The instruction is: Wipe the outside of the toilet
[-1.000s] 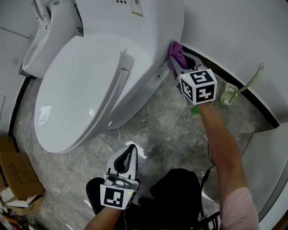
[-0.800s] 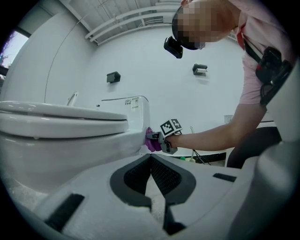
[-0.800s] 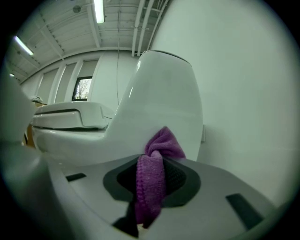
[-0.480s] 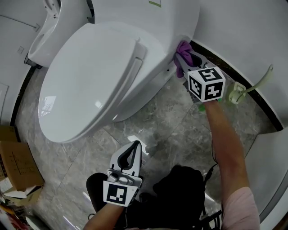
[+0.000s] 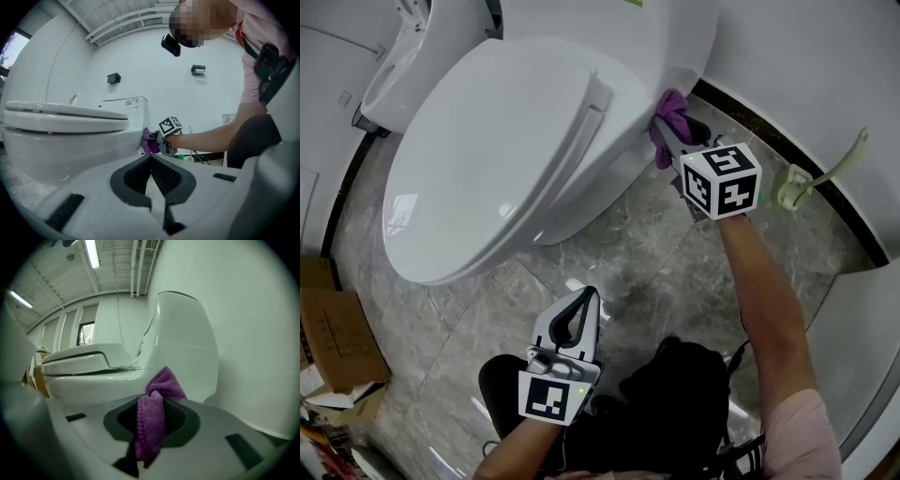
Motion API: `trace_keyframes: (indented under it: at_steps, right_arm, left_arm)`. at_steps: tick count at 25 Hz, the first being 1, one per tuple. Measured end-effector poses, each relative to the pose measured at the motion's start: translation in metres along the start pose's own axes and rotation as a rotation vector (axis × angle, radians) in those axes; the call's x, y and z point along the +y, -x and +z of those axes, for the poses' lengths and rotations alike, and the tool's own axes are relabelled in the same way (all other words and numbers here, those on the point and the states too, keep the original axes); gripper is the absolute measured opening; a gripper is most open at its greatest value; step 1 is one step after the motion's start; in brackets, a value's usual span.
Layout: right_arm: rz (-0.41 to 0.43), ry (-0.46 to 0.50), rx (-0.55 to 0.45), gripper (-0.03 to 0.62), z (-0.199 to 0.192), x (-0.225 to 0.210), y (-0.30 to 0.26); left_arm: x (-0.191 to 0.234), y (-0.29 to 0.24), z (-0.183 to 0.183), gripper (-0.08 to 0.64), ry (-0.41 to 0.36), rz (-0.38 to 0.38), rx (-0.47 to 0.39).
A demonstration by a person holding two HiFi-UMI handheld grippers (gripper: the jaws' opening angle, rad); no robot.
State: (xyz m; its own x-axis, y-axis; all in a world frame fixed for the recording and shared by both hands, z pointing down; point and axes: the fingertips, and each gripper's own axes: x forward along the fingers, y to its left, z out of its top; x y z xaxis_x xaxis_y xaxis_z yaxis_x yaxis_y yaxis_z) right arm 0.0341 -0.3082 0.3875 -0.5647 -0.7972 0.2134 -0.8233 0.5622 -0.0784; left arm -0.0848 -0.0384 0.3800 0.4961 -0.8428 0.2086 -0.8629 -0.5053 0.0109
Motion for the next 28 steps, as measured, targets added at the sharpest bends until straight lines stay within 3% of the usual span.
trace_keyframes:
  at_steps: [28]
  right_arm:
    - [0.156, -0.042, 0.012, 0.081, -0.007, 0.105, 0.018]
  left_arm:
    - [0.008, 0.036, -0.011, 0.003, 0.010, 0.029, -0.012]
